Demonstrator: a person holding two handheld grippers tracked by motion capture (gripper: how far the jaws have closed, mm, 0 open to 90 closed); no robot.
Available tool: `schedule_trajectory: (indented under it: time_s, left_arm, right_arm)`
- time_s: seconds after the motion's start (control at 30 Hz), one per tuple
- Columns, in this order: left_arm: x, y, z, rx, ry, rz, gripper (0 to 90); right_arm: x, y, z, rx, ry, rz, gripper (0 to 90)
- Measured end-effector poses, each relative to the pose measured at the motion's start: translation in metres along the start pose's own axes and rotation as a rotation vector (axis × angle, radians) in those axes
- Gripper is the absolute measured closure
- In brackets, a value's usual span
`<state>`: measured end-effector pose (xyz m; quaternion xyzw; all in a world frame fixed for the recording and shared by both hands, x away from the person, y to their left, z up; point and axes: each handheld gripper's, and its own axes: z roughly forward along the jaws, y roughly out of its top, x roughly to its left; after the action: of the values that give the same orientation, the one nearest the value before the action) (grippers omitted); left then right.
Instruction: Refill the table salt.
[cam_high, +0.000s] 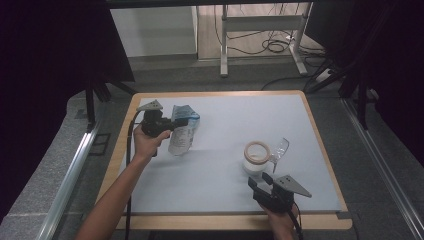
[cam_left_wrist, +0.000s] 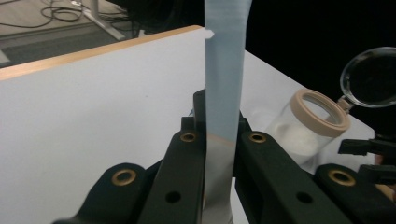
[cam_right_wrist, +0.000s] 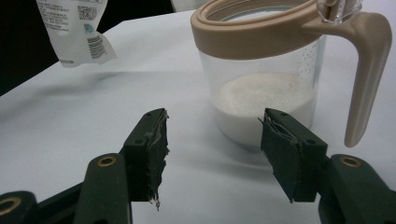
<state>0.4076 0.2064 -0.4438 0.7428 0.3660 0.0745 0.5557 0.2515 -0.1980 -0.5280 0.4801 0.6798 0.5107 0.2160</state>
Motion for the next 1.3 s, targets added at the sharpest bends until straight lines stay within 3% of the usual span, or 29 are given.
schedule_trajectory:
  time_s: [0.3, 0.5, 0.7, 1.03, 1.3]
  left_arm:
    - [0.012, -0.021, -0.007, -0.001, 0.06, -0.021, 89.9]
    - [0.016, -0.031, -0.018, -0.027, 0.062, -0.049, 89.7]
    - [0.011, -0.038, -0.03, -0.026, 0.115, -0.017, 89.0]
    - [0.012, -0.045, -0.038, -0.044, 0.121, -0.02, 87.5]
    - [0.013, -0.046, -0.037, -0.05, 0.128, -0.02, 79.5]
  right_arm:
    - [-0.001, 0.0, 0.001, 0.0, -0.001, 0.002, 41.6]
    - [-0.002, 0.0, 0.0, -0.003, -0.001, 0.0, 41.6]
    - [-0.002, 0.001, -0.001, -0.011, -0.003, 0.003, 41.6]
    - [-0.003, 0.002, -0.002, -0.013, -0.008, 0.007, 41.6]
    - [-0.004, 0.002, -0.003, -0.018, -0.012, 0.009, 41.6]
